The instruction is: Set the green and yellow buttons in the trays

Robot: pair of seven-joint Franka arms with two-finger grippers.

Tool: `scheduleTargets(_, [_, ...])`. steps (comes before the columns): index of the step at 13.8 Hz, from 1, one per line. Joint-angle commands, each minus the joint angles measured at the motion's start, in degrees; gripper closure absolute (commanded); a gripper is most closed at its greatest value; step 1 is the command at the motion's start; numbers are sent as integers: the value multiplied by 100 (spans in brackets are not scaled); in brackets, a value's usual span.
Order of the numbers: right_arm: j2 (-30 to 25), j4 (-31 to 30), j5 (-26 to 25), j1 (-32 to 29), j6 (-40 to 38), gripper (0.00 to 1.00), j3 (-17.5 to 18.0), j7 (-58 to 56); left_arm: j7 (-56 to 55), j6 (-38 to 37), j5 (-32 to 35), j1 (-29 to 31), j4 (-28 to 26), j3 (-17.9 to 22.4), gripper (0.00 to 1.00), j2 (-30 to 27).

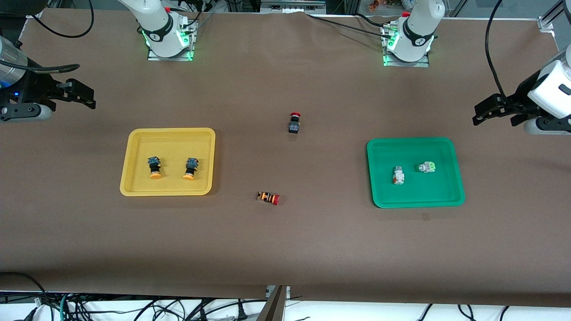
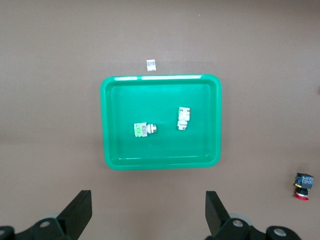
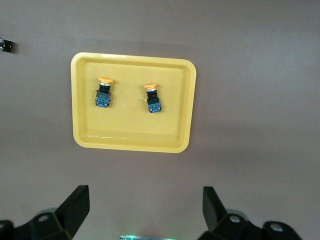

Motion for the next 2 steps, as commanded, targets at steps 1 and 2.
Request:
scheduleTargets(1, [68, 161, -90, -64, -137, 0, 68, -110, 102, 164, 143, 97, -308, -166, 0, -219])
scheduleTargets(2, [77, 161, -90, -63, -137, 0, 77, -110, 94, 164, 143, 88, -308, -158, 0, -219])
